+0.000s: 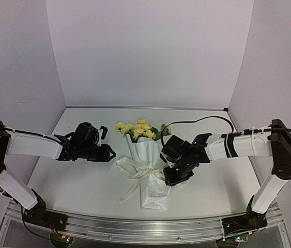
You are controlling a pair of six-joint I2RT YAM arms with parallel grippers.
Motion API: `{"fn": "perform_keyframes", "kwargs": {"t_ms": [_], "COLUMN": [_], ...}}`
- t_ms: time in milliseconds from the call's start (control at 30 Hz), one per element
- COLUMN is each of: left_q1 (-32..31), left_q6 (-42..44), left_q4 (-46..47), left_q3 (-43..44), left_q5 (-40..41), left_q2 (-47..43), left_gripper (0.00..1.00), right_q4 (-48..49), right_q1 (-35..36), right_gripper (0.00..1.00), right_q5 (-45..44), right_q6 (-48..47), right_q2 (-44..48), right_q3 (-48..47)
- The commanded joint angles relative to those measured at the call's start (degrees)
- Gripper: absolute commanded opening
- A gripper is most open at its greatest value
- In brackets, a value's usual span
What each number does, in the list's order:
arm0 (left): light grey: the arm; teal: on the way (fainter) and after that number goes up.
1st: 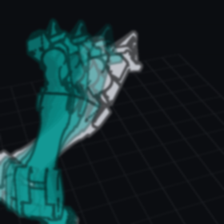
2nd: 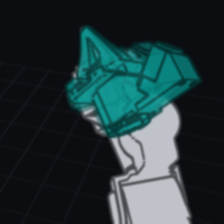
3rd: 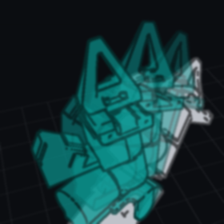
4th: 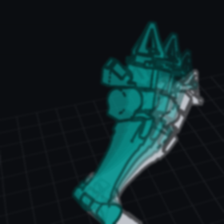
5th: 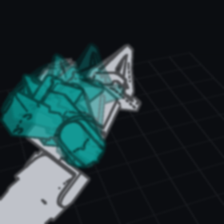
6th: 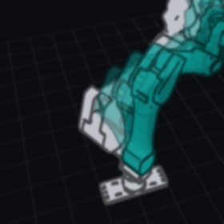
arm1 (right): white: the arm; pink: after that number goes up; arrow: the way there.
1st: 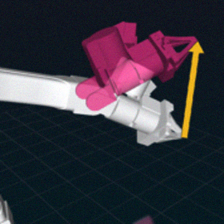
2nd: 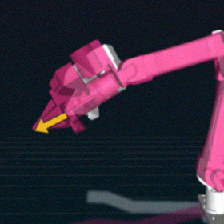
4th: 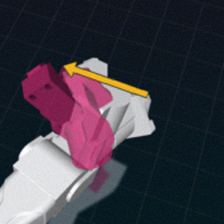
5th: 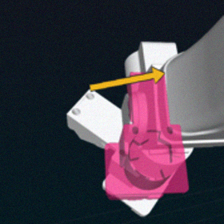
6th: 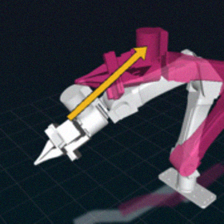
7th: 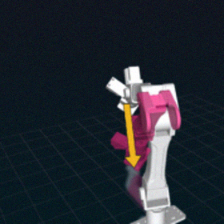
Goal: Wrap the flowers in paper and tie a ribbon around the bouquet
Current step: Cross the half-tied ribbon over the folded bouquet.
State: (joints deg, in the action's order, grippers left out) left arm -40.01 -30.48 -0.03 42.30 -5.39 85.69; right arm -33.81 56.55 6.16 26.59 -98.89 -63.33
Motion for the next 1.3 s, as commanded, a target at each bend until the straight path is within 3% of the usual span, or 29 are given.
{"fn": "perform_keyframes", "kwargs": {"t_ms": [0,200,433,700,1267], "left_q1": [0.26,0.24,-2.18,-8.64,-11.24], "left_q6": [-5.41,-18.40,-31.00,-39.26,-45.66], "left_q4": [0.38,-1.04,0.50,3.56,2.33], "left_q3": [-0.32,-4.21,-7.78,-5.38,3.13], "left_q5": [0.16,0.74,2.74,8.41,7.28], "left_q2": [-3.17,-4.89,-7.27,-0.82,8.96], "left_gripper": [0.34,0.38,0.41,0.45,0.46], "right_q4": [0.98,0.31,-1.64,-5.23,-7.92], "right_q1": [-0.18,-0.18,-0.15,-0.15,-0.17], "right_gripper": [0.31,0.21,0.00,0.00,0.00], "right_q5": [-1.74,0.19,0.21,-2.55,-9.94], "right_q6": [-2.00,-2.13,-3.08,-5.72,-8.56], "right_q2": [-1.23,-2.58,-1.45,0.53,9.46], "right_q3": [-3.94,-5.38,-4.62,-4.49,5.71]}}
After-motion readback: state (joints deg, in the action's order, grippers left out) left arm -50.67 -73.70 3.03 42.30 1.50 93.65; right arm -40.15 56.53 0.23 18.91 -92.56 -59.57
